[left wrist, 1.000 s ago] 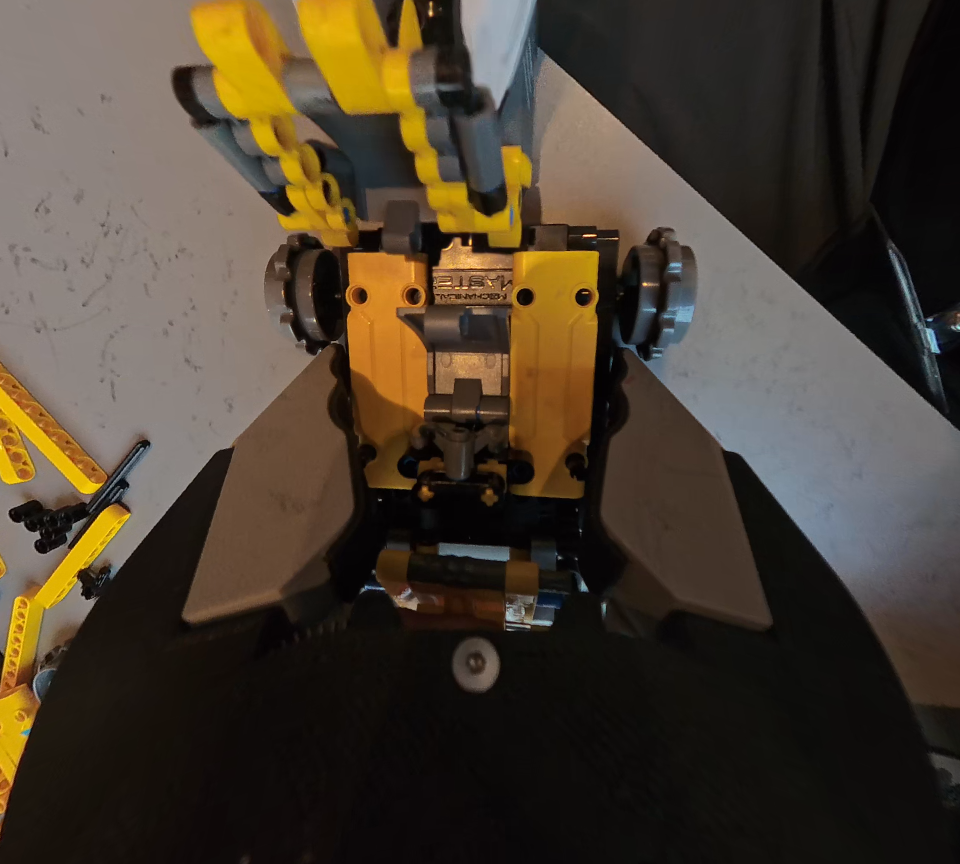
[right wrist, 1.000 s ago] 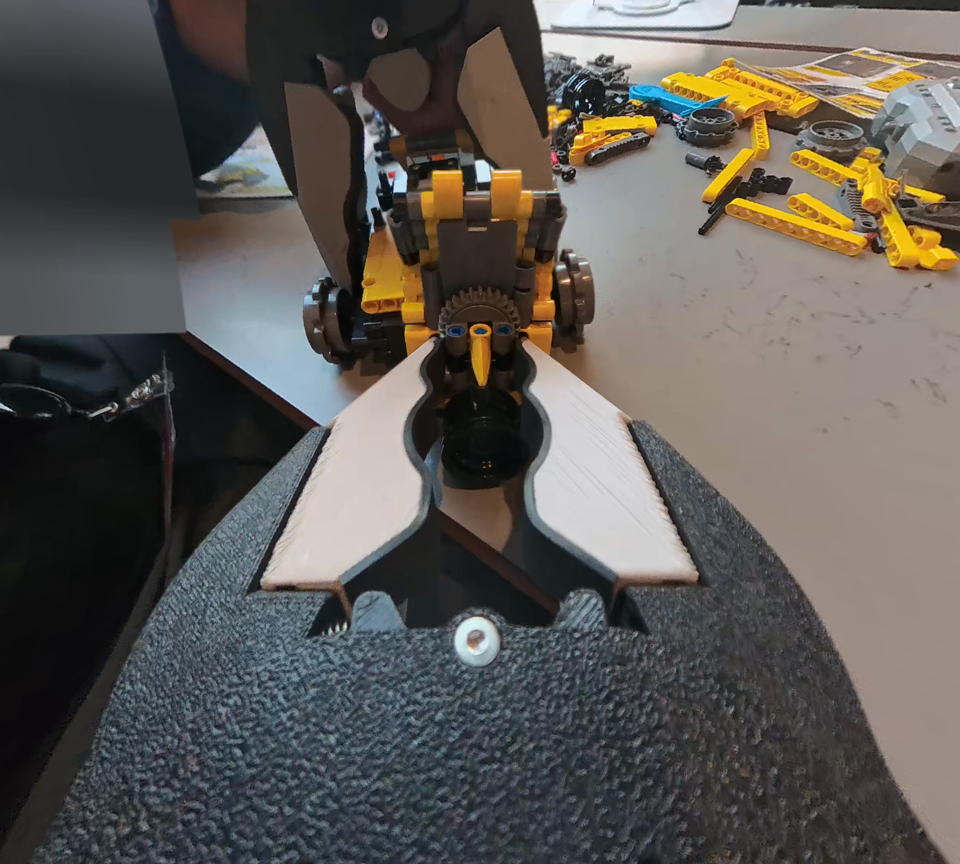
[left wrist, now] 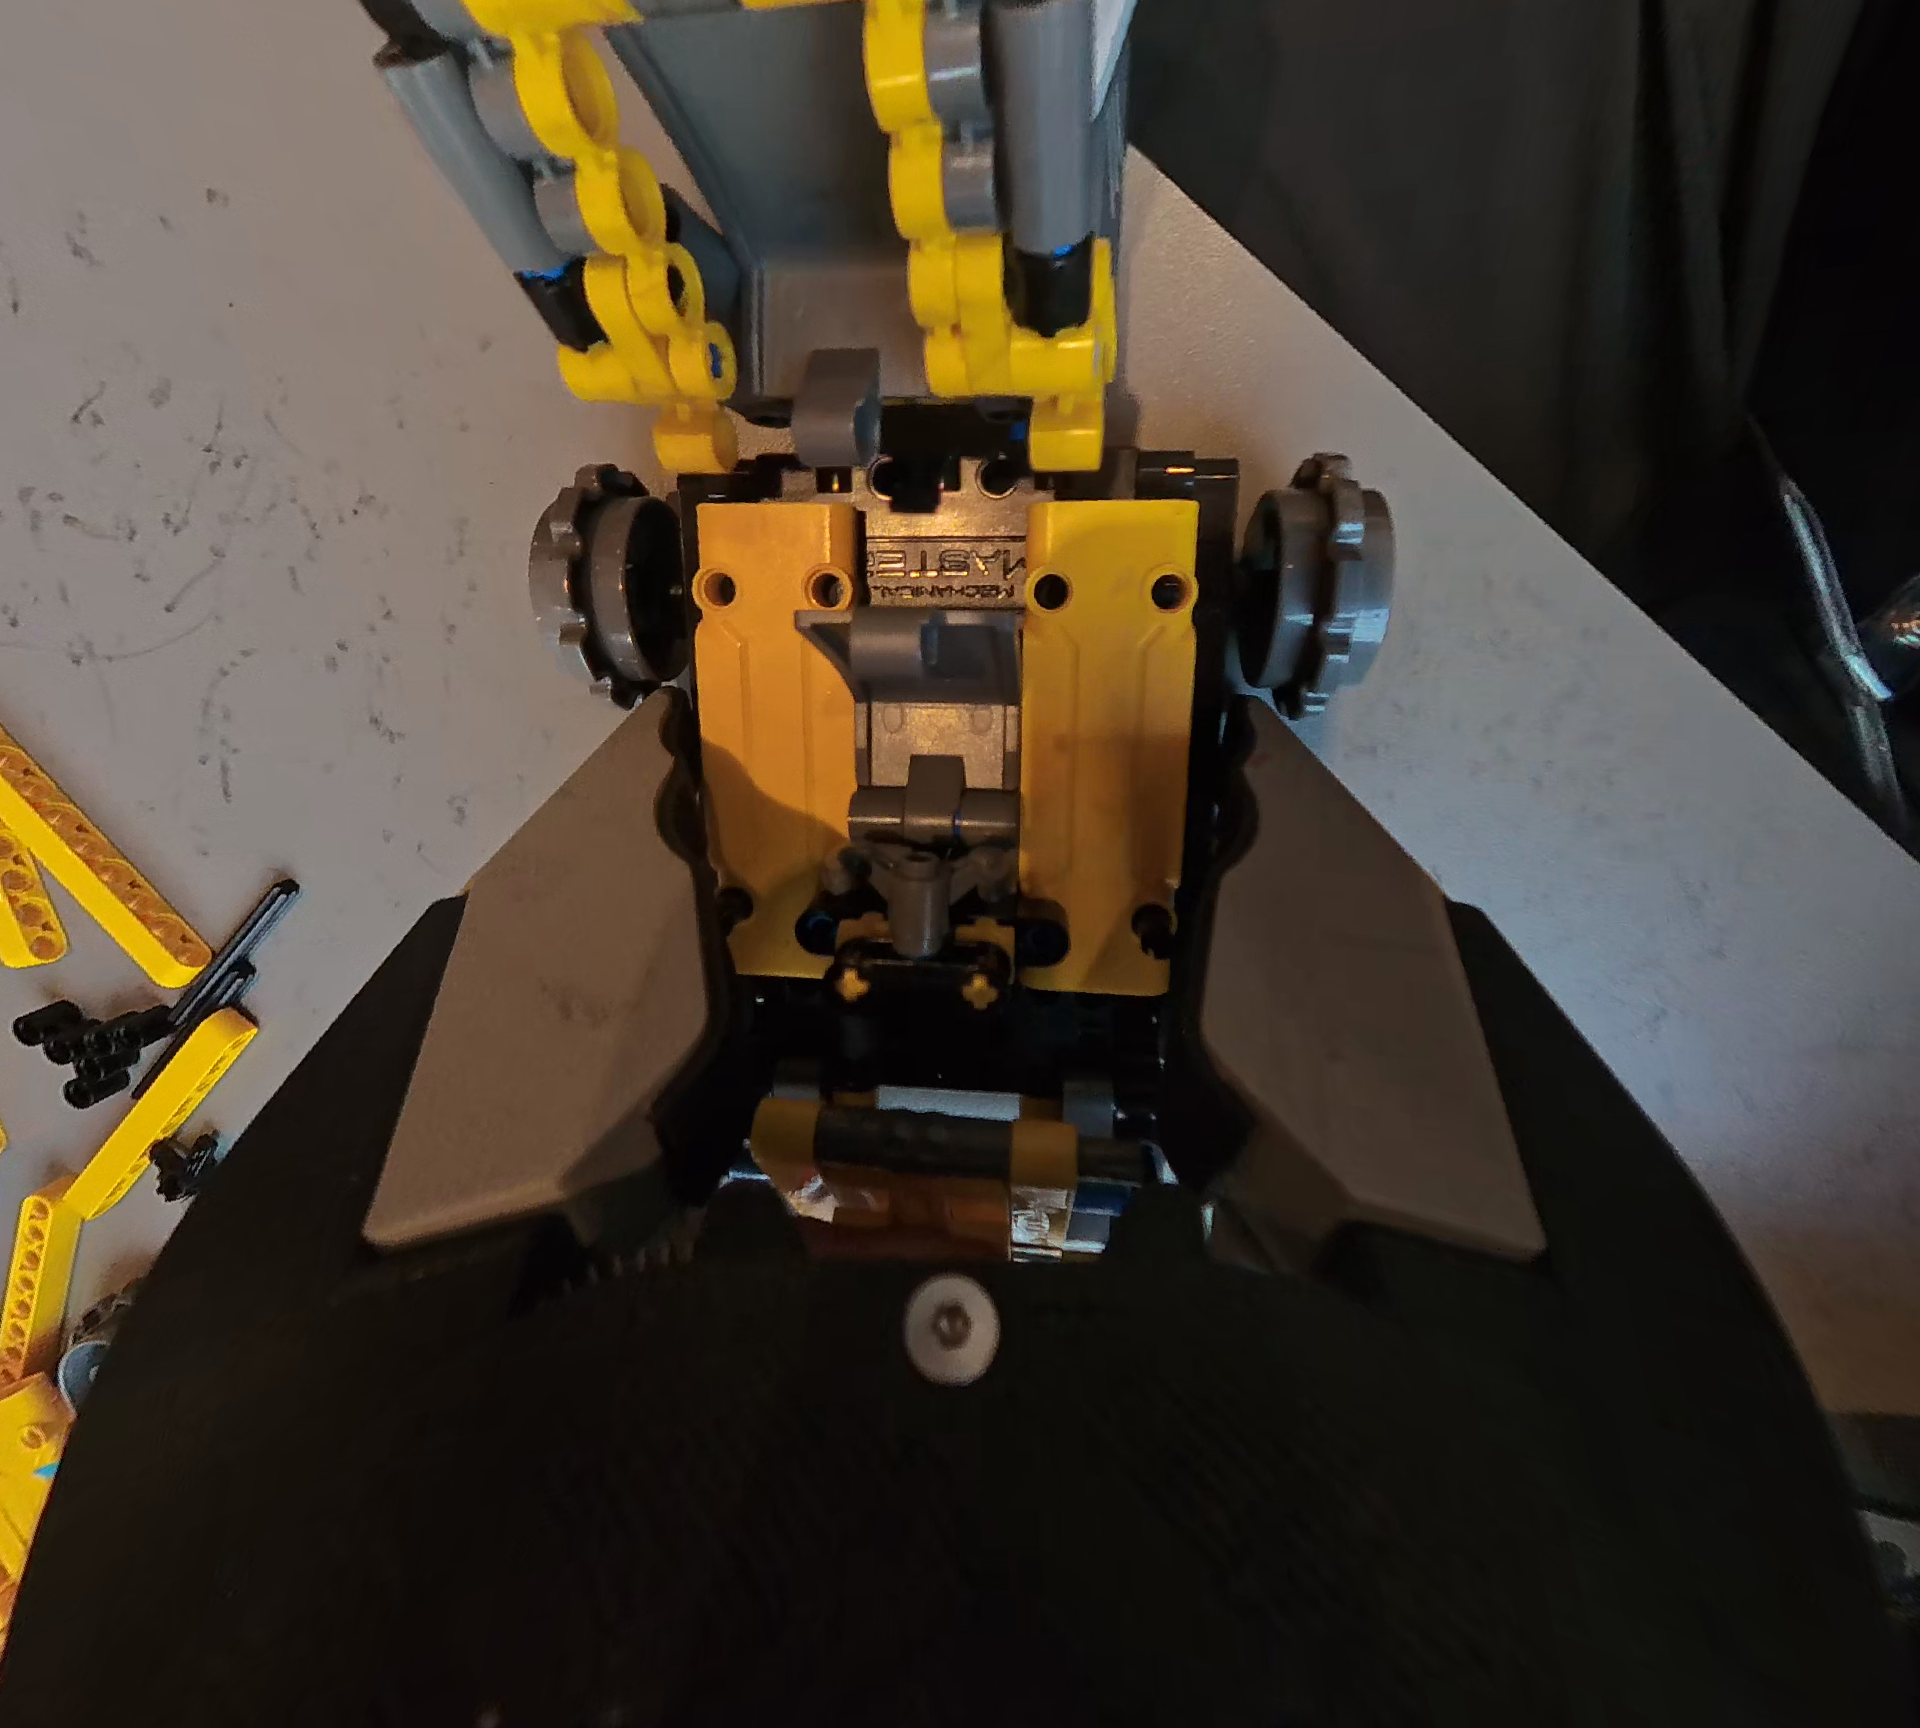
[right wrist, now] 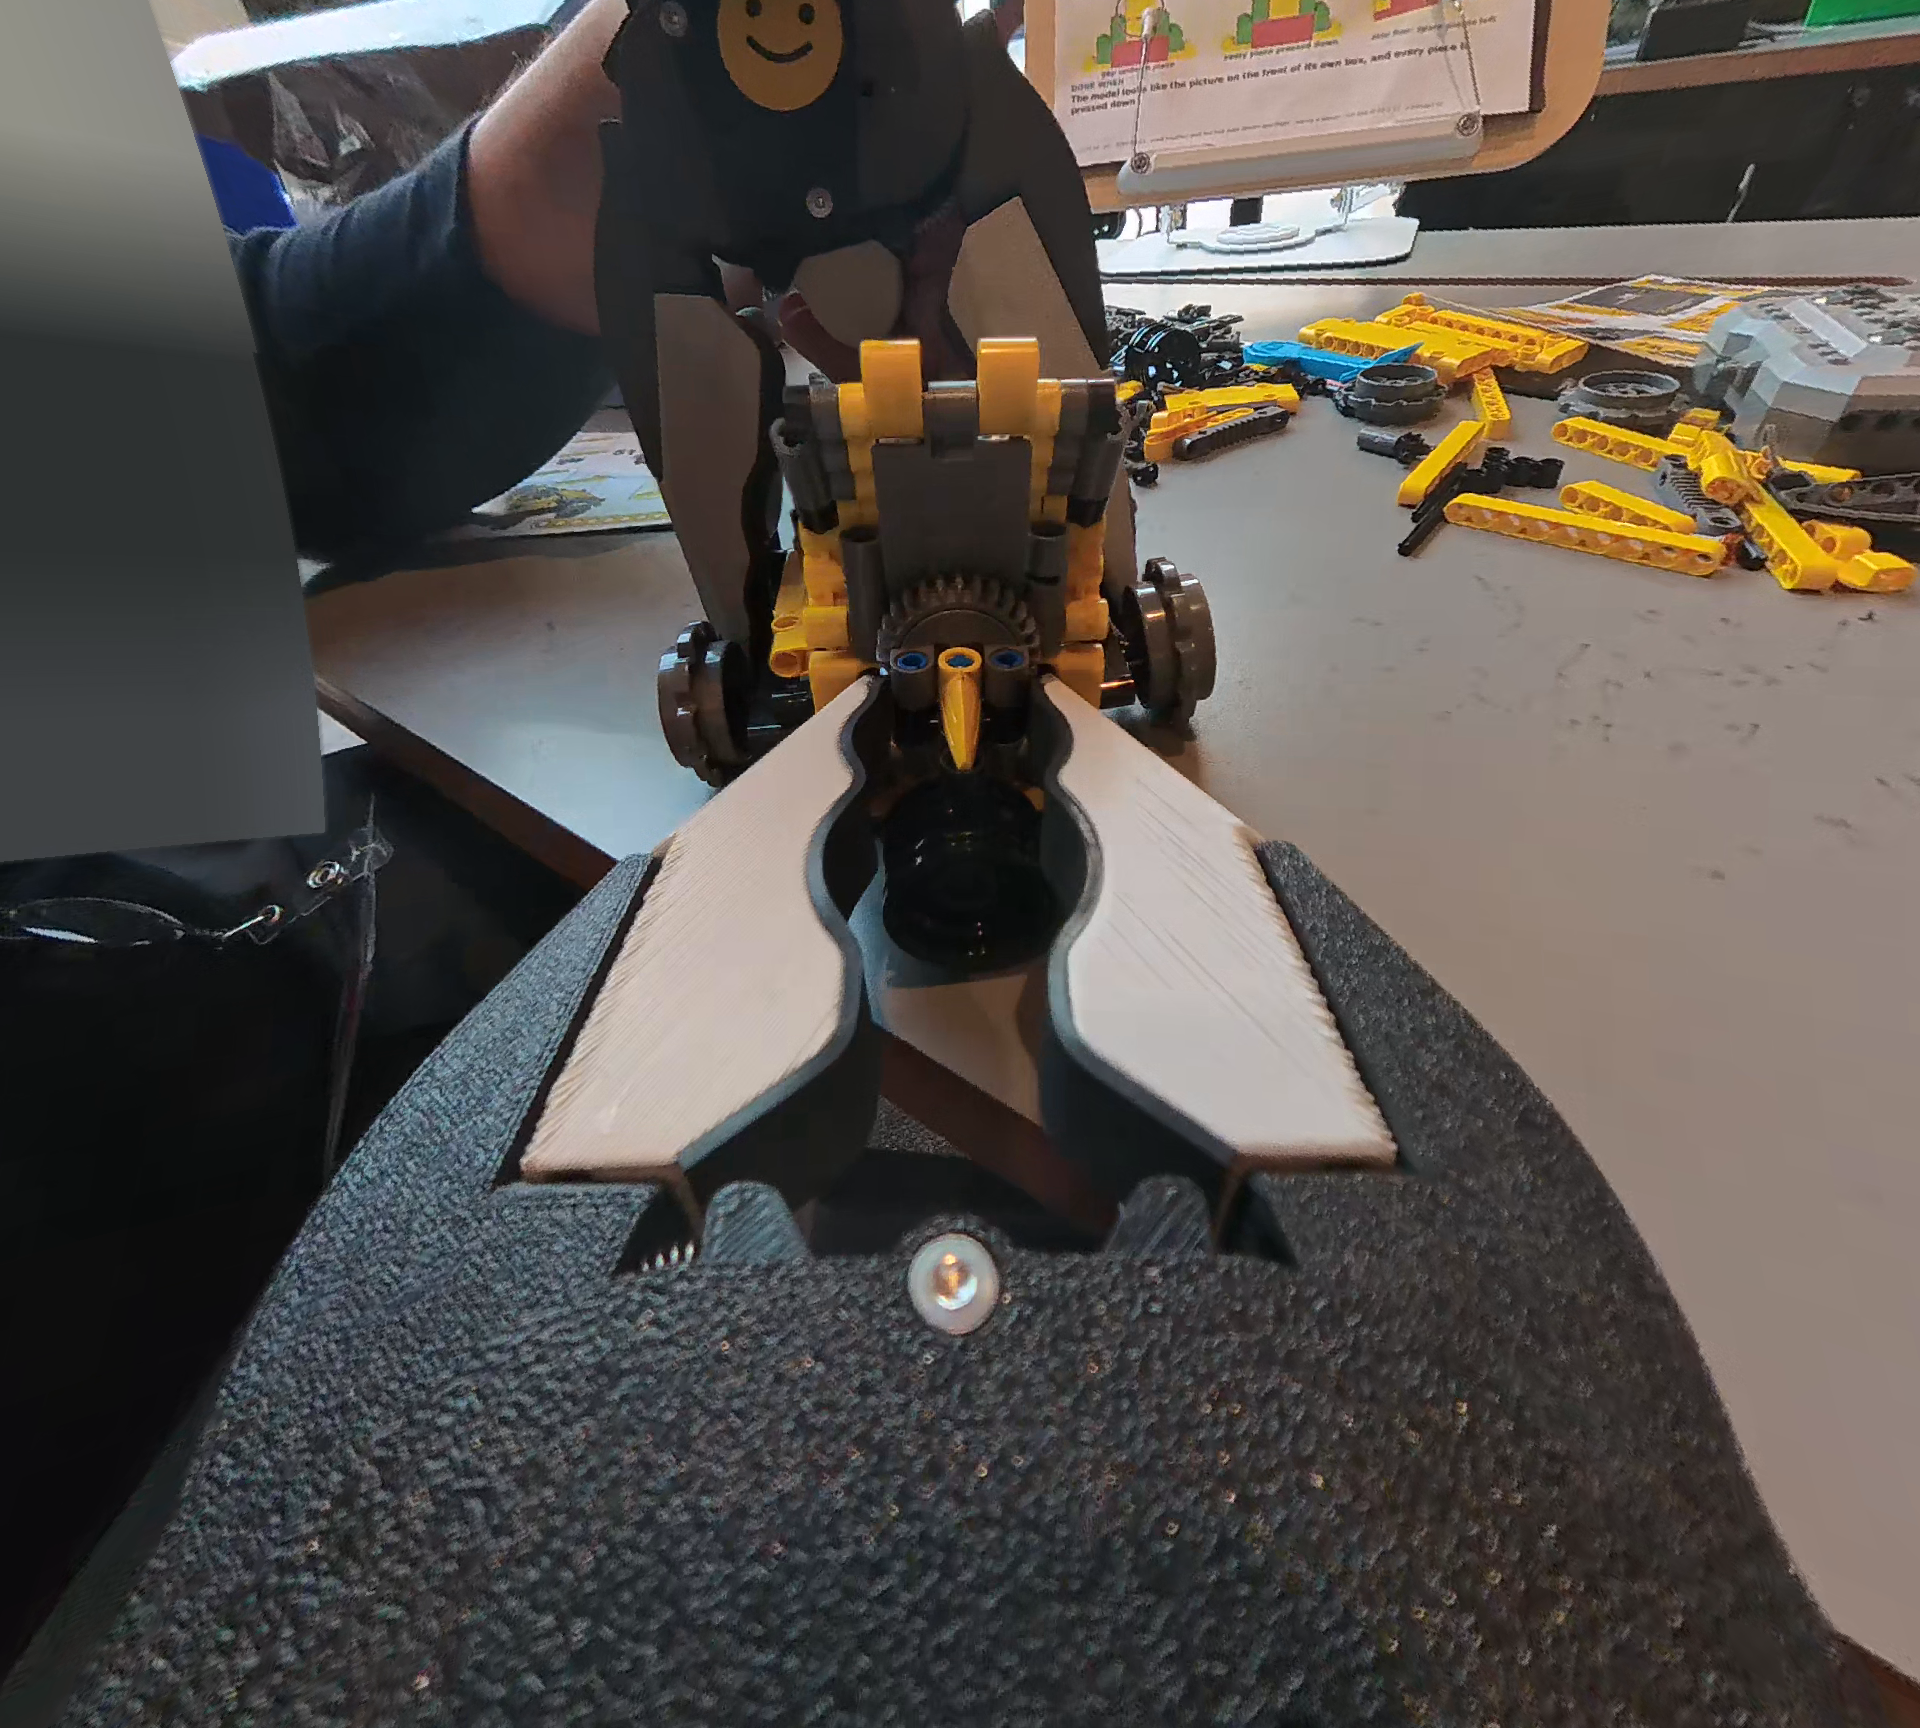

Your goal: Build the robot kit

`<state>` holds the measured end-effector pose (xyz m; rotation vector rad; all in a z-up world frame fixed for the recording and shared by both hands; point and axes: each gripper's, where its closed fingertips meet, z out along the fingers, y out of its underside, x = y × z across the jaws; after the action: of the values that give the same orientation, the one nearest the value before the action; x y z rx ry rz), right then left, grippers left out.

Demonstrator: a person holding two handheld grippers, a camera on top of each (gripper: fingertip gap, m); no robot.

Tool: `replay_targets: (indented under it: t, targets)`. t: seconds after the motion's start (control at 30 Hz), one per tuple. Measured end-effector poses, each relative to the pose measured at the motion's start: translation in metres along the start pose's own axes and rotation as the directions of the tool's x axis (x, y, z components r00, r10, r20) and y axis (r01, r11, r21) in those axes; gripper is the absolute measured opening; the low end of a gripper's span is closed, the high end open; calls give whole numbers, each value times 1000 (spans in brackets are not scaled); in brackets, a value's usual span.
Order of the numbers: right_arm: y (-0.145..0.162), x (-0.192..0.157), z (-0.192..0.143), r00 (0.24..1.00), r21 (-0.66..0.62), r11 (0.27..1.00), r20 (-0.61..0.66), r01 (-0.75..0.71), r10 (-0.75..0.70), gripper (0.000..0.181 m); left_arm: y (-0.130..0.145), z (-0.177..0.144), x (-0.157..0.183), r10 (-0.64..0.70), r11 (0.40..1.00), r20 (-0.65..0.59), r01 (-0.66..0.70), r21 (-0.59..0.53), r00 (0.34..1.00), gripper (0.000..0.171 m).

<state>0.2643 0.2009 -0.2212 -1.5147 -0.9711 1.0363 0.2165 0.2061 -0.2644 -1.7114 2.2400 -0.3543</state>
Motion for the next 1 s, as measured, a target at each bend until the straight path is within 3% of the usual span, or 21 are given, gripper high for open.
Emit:
replay_targets:
  t: [0.27, 0.47, 0.6, 0.73, 0.87, 1.0]
  targets:
    - [2, -3, 5, 994, -5, 995, -39, 102, -102, 25, 1, 0, 0, 0, 1000, 1, 0, -2, 1000, 97]
    - [-1, -1, 5, 998, 28, 998, -28, 63, -63, 26, 1, 0, 0, -1, 1000, 1, 1, -1, 1000, 97]
    - [6, -1, 2, 993, -68, 991, -37, 112, -115, 29, 1, 0, 0, -2, 1000, 2, 2, -1, 1000, 97]
    - [9, 4, -1, 993, -132, 987, -61, 89, -98, 53, 1, 0, 0, -2, 1000, 2, 2, -2, 1000, 97]
    - [0, -3, -8, 993, -135, 985, -26, 108, -112, 46, 2, 0, 0, -3, 1000, 3, 3, -2, 1000, 97]
    - [11, -11, -7, 997, -250, 966, 14, 73, -72, 58, 2, 0, 0, -3, 1000, 2, 3, -2, 1000, 97]
